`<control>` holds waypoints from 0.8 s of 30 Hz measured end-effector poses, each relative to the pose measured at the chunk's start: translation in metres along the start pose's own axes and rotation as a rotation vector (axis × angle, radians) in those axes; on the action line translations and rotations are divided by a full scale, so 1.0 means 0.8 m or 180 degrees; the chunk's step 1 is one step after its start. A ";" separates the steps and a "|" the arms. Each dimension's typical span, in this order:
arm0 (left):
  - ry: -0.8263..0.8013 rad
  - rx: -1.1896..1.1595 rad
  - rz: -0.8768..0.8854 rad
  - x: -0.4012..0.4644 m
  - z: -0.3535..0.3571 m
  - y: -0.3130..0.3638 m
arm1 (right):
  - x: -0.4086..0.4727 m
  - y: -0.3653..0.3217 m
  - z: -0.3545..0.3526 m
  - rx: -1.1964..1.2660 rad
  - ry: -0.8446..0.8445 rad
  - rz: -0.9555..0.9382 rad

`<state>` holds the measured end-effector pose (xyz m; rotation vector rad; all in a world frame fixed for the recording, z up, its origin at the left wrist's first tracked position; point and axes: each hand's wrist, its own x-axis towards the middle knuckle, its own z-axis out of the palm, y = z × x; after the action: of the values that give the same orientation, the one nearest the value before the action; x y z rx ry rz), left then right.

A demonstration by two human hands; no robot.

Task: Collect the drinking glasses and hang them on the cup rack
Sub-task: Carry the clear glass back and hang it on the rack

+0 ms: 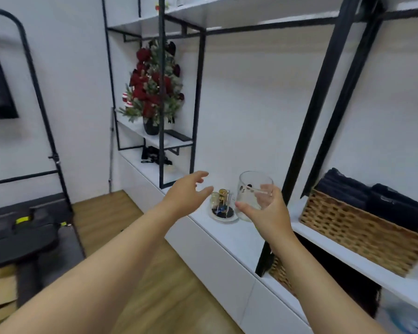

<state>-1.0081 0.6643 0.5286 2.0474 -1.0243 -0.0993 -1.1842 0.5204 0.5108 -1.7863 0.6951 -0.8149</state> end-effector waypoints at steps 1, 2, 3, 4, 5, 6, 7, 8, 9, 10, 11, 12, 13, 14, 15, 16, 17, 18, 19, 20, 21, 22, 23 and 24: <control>0.0050 0.0033 -0.0059 0.010 -0.004 -0.011 | 0.014 0.002 0.013 0.0040 -0.0069 -0.0010; 0.0086 0.0051 -0.0101 0.022 -0.007 -0.021 | 0.028 0.003 0.026 0.0083 -0.0125 -0.0033; 0.0111 0.0061 -0.0124 0.035 -0.009 -0.030 | 0.042 0.004 0.039 0.0106 -0.0167 -0.0053; 0.0126 0.0057 -0.0145 0.049 -0.009 -0.040 | 0.057 0.006 0.053 0.0125 -0.0197 -0.0072; 0.0133 0.0041 -0.0156 0.065 -0.009 -0.050 | 0.073 0.011 0.067 0.0130 -0.0210 -0.0080; 0.0137 0.0019 -0.0164 0.083 -0.008 -0.059 | 0.091 0.016 0.080 0.0129 -0.0209 -0.0077; 0.0144 -0.0001 -0.0164 0.101 -0.008 -0.069 | 0.110 0.020 0.092 0.0114 -0.0201 -0.0066; 0.0143 -0.0013 -0.0152 0.121 -0.007 -0.079 | 0.130 0.023 0.104 0.0108 -0.0188 -0.0057; 0.0135 -0.0020 -0.0123 0.143 -0.006 -0.091 | 0.150 0.026 0.116 0.0102 -0.0176 -0.0049; 0.0117 -0.0032 -0.0095 0.165 -0.004 -0.104 | 0.170 0.028 0.128 0.0090 -0.0168 -0.0041; 0.0093 -0.0046 -0.0060 0.188 -0.003 -0.115 | 0.191 0.030 0.141 0.0067 -0.0144 -0.0030; 0.0054 -0.0061 -0.0023 0.213 -0.002 -0.125 | 0.212 0.031 0.153 0.0046 -0.0108 -0.0016; 0.0012 -0.0078 0.0018 0.238 0.000 -0.135 | 0.235 0.033 0.164 0.0031 -0.0075 -0.0005; -0.0033 -0.0102 0.0049 0.264 0.002 -0.145 | 0.259 0.034 0.176 0.0023 -0.0042 0.0003; -0.0071 -0.0136 0.0092 0.289 0.005 -0.155 | 0.282 0.034 0.186 0.0027 -0.0001 0.0016; -0.0110 -0.0170 0.0135 0.313 0.008 -0.163 | 0.304 0.033 0.196 0.0061 0.0059 0.0023; -0.0141 -0.0208 0.0172 0.336 0.011 -0.172 | 0.325 0.033 0.205 0.0105 0.0133 0.0033; -0.0177 -0.0237 0.0198 0.362 0.016 -0.182 | 0.348 0.034 0.215 0.0159 0.0213 0.0057; -0.0198 -0.0249 0.0229 0.380 0.020 -0.188 | 0.362 0.034 0.221 0.0213 0.0268 0.0075; -0.0232 -0.0235 0.0261 0.396 0.024 -0.193 | 0.374 0.035 0.225 0.0254 0.0309 0.0088; -0.0289 -0.0207 0.0299 0.418 0.030 -0.201 | 0.392 0.040 0.231 0.0271 0.0362 0.0112; -0.0352 -0.0168 0.0326 0.439 0.035 -0.209 | 0.409 0.047 0.235 0.0269 0.0417 0.0130; -0.0389 -0.0157 0.0361 0.458 0.042 -0.216 | 0.427 0.054 0.239 0.0272 0.0469 0.0130; -0.0427 -0.0159 0.0380 0.478 0.048 -0.222 | 0.444 0.061 0.241 0.0278 0.0530 0.0139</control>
<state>-0.6573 0.4323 0.4817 1.9508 -1.2125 -0.2004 -0.8210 0.3388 0.4885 -1.6325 0.7923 -0.9578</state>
